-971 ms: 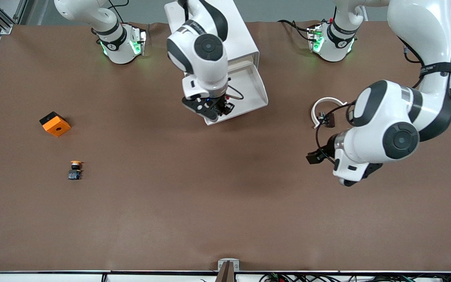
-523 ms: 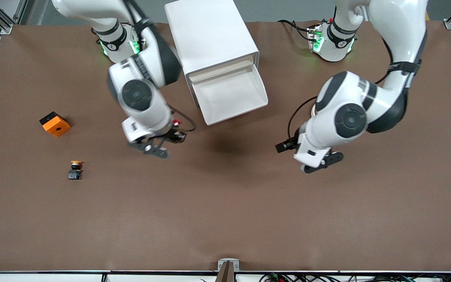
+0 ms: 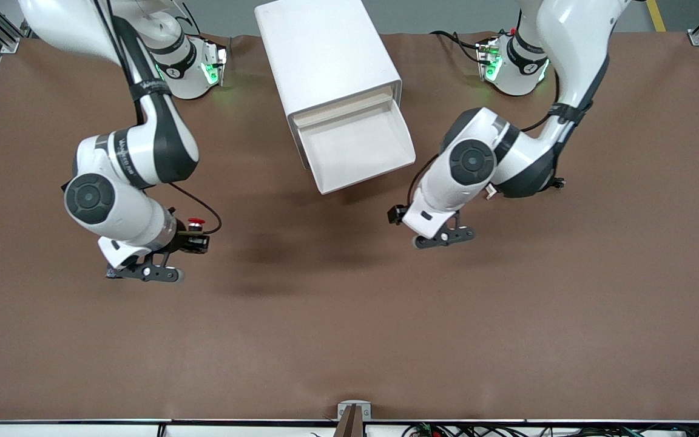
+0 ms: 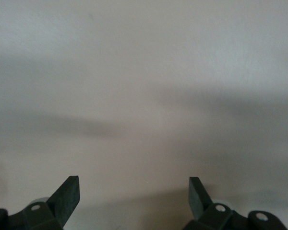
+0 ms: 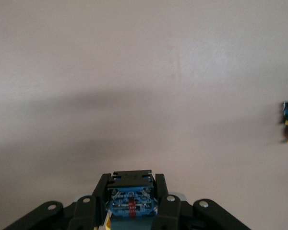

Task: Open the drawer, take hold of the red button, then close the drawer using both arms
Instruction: 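Carry the red button toward the yellow button with the right gripper, then push the drawer closed with the left gripper while the right gripper lowers, then set the red button beside the yellow button, open the right gripper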

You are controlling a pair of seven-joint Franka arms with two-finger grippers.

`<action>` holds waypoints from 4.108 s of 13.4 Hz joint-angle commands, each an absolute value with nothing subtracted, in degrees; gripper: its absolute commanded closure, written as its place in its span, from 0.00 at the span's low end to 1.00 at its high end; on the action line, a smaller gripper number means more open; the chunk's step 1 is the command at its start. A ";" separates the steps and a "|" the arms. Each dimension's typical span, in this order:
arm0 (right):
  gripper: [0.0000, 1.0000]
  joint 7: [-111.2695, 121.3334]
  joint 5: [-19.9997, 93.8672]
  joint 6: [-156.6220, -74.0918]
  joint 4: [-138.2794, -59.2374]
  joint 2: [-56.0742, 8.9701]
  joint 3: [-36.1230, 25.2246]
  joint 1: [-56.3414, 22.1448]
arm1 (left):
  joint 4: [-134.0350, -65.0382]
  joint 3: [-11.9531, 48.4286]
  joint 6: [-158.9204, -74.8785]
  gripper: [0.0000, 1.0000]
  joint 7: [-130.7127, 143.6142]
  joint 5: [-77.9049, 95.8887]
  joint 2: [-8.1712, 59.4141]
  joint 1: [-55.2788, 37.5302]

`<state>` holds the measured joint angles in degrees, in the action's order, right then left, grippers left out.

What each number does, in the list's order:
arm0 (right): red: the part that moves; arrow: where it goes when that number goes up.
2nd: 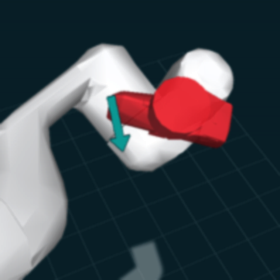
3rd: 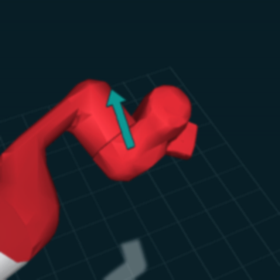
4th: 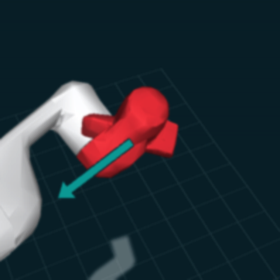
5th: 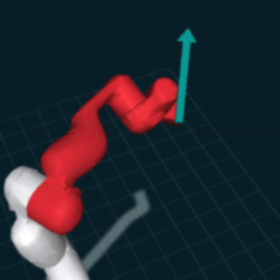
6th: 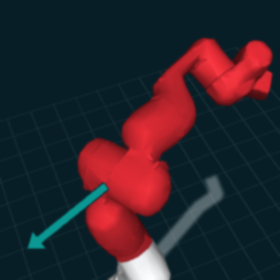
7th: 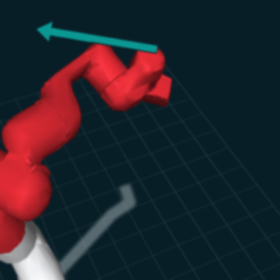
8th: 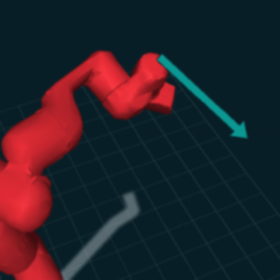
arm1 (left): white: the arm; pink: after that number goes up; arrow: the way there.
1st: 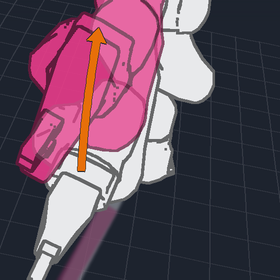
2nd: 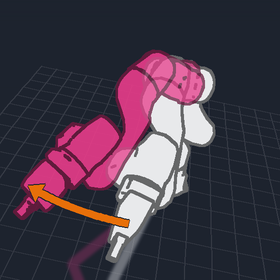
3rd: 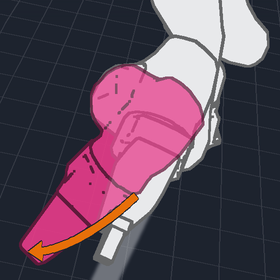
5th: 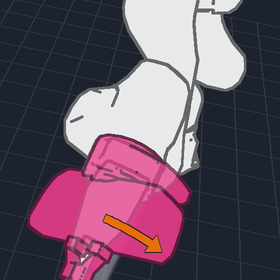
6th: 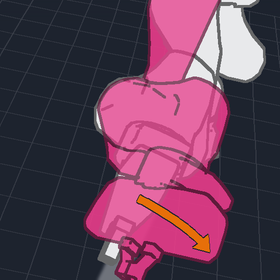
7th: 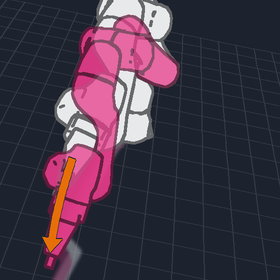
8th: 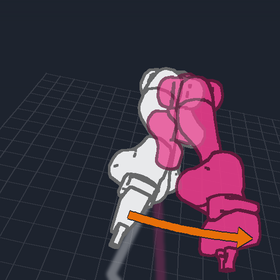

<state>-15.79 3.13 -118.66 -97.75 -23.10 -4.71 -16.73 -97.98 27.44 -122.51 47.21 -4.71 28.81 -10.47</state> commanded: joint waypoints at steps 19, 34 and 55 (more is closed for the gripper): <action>1.00 0.78 1.76 -144.40 -108.90 -33.65 -3.52 -0.89 | -103.62 33.84 -119.18 0.00 73.65 2.64 31.99 -27.68; 0.00 4.75 1.76 -144.67 -108.11 -35.07 -3.34 0.08 | -95.98 33.22 -114.17 0.00 70.77 -11.67 27.08 -9.07; 0.00 6.77 -2.89 -90.26 -76.65 -19.78 -3.34 -0.53 | -84.02 27.98 -92.39 0.00 26.92 -13.89 8.55 11.71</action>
<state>6.59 -0.70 -91.05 -77.31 -20.60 -3.93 -0.78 -82.51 31.77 -95.28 31.36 -13.96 13.32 13.47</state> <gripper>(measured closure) 0.000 0.000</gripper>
